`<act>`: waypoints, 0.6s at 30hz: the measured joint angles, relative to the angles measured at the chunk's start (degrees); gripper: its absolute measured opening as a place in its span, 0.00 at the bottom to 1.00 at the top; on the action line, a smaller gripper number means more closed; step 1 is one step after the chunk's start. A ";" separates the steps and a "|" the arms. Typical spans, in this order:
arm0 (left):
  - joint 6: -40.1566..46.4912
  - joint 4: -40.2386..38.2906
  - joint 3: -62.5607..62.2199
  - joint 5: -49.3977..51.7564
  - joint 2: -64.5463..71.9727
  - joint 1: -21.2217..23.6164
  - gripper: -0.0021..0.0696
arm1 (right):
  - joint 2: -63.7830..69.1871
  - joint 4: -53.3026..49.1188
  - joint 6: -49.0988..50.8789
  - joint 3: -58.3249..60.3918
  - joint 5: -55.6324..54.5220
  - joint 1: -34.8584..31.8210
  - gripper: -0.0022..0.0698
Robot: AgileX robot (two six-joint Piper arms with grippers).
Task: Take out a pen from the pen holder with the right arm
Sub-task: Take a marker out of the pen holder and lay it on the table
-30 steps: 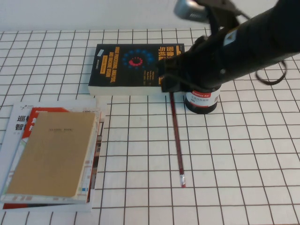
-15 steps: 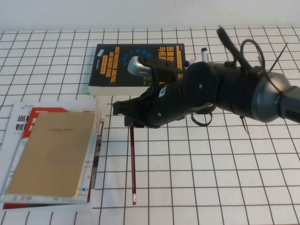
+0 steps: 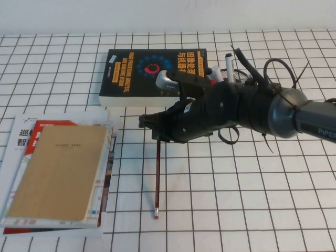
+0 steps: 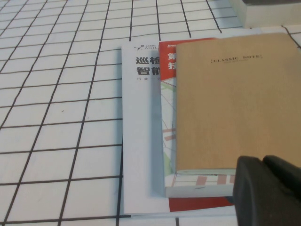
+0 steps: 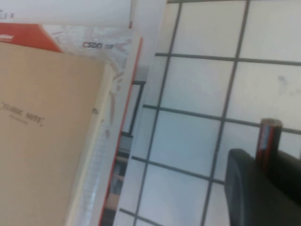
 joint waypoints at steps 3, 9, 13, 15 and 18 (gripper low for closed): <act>0.00 0.00 0.00 0.00 0.00 0.00 0.02 | 0.03 -0.38 0.00 0.00 0.00 -0.31 0.08; 0.00 0.00 0.00 0.00 0.00 0.00 0.02 | 0.03 -1.05 0.00 0.00 -0.21 -0.41 0.12; 0.00 0.00 0.00 0.00 0.00 0.00 0.02 | 0.03 -1.48 0.00 0.00 -0.21 -0.70 0.26; 0.00 0.00 0.00 0.00 0.00 0.00 0.02 | 0.03 -1.62 0.00 0.00 -0.21 -0.69 0.32; 0.00 0.00 0.00 0.00 0.00 0.00 0.02 | 0.03 -1.71 0.00 0.00 -0.21 -0.69 0.35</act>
